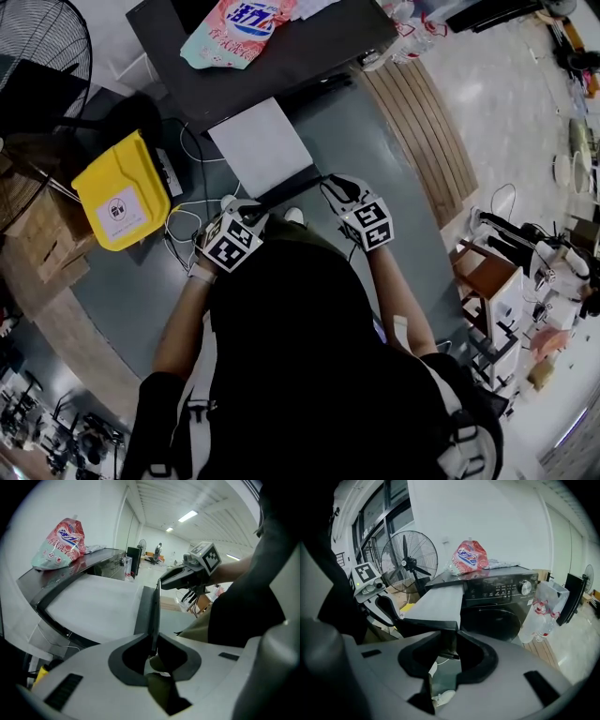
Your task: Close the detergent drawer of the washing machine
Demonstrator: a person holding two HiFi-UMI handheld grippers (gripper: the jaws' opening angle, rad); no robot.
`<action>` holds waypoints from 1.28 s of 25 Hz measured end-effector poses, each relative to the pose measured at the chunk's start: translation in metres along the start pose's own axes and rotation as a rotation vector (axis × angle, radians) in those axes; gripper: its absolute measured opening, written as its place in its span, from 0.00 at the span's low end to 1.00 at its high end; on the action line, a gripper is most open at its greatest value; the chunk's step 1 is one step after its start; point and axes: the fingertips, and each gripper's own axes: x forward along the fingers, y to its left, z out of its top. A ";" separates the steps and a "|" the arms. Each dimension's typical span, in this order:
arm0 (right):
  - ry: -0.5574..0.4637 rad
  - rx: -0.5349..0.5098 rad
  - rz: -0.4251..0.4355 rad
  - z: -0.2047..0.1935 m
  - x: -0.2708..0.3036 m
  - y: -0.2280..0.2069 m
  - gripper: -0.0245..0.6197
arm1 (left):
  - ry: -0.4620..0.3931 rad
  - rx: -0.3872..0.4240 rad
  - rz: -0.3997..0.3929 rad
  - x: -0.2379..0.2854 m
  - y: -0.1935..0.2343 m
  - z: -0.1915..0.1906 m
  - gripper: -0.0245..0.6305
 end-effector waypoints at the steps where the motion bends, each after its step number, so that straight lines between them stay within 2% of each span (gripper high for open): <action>1: -0.003 0.002 -0.006 0.004 0.002 -0.001 0.21 | -0.002 0.000 0.000 -0.001 0.004 0.002 0.13; 14: -0.025 0.035 -0.048 0.036 0.026 -0.011 0.21 | 0.011 0.021 -0.006 -0.010 0.040 0.012 0.13; 25: -0.042 0.066 -0.082 0.048 0.043 -0.015 0.21 | 0.008 0.027 -0.009 -0.011 0.062 0.013 0.13; 32: -0.061 0.090 -0.106 0.061 0.053 -0.020 0.21 | -0.006 0.029 0.012 -0.015 0.079 0.018 0.13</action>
